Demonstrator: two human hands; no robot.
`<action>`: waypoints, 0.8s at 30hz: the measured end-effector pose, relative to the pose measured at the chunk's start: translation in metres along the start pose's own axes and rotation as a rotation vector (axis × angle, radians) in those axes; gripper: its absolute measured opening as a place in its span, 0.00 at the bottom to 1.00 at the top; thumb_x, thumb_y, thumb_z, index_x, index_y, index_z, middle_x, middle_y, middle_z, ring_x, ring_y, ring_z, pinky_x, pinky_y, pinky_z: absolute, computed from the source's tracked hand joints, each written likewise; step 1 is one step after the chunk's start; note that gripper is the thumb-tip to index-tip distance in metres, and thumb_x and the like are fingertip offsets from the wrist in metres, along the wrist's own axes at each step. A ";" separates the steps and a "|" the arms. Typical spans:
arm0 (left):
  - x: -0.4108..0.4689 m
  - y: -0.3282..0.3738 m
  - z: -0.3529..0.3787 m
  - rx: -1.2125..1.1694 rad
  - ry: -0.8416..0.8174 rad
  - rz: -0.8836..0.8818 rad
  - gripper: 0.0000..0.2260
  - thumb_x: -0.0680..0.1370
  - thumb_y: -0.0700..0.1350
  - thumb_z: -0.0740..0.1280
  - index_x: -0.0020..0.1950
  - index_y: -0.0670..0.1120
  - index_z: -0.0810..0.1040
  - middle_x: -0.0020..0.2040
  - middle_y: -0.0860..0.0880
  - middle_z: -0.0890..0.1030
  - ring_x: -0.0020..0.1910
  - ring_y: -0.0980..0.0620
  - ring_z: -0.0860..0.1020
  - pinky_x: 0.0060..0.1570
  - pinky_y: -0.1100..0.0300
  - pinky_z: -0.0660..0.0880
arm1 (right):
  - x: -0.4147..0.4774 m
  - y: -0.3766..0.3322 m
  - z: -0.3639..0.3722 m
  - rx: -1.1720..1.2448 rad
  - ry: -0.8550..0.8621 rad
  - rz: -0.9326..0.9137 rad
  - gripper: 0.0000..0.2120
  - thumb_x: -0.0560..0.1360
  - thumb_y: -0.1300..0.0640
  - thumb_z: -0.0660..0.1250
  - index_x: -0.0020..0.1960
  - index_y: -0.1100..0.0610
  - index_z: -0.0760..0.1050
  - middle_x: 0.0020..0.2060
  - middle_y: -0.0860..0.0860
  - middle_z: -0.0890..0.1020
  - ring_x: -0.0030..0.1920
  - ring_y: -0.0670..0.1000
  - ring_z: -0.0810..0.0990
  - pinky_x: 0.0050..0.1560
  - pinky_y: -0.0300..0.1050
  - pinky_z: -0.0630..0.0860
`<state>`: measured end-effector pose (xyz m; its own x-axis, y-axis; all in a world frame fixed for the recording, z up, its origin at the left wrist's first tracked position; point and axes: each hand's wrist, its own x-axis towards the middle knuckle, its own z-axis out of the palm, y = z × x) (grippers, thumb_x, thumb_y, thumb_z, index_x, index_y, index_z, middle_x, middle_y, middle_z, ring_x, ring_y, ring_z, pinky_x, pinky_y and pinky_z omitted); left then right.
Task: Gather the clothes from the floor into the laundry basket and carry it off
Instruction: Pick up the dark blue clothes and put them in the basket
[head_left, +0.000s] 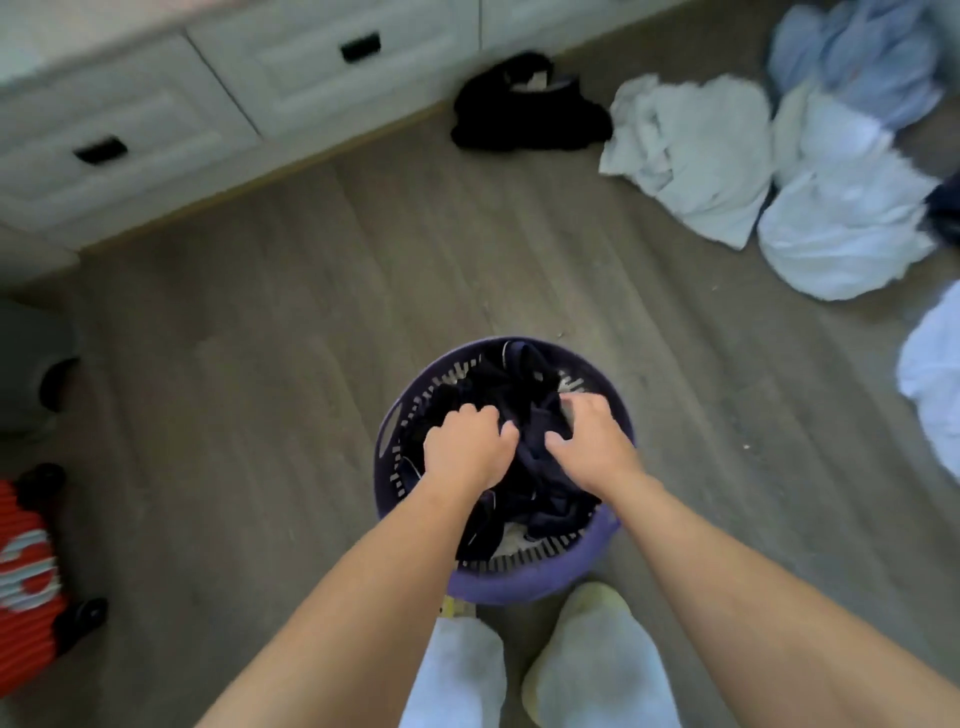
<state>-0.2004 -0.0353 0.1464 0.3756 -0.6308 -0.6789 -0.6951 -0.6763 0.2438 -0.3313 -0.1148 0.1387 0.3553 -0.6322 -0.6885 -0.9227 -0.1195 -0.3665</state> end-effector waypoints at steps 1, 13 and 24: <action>-0.011 0.009 -0.019 -0.001 0.021 0.026 0.19 0.81 0.54 0.51 0.61 0.46 0.75 0.60 0.44 0.76 0.59 0.42 0.74 0.55 0.47 0.72 | -0.011 -0.006 -0.019 0.019 0.016 0.009 0.24 0.77 0.51 0.64 0.71 0.54 0.66 0.71 0.52 0.65 0.66 0.56 0.72 0.65 0.53 0.70; -0.132 0.181 -0.247 -0.001 0.252 0.310 0.14 0.80 0.52 0.51 0.39 0.48 0.68 0.39 0.48 0.74 0.40 0.44 0.73 0.40 0.56 0.67 | -0.146 -0.060 -0.289 0.147 0.311 0.026 0.20 0.77 0.52 0.64 0.67 0.56 0.72 0.62 0.56 0.78 0.63 0.56 0.76 0.62 0.47 0.71; -0.195 0.372 -0.268 0.172 0.221 0.539 0.15 0.79 0.48 0.55 0.58 0.45 0.76 0.56 0.43 0.79 0.54 0.40 0.77 0.48 0.54 0.69 | -0.240 0.060 -0.422 0.449 0.462 0.159 0.15 0.77 0.54 0.63 0.57 0.63 0.78 0.57 0.60 0.81 0.57 0.60 0.78 0.56 0.49 0.74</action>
<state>-0.3680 -0.2660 0.5552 0.0489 -0.9439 -0.3265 -0.9048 -0.1803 0.3857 -0.5347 -0.2931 0.5461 0.0276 -0.8909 -0.4533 -0.7714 0.2694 -0.5765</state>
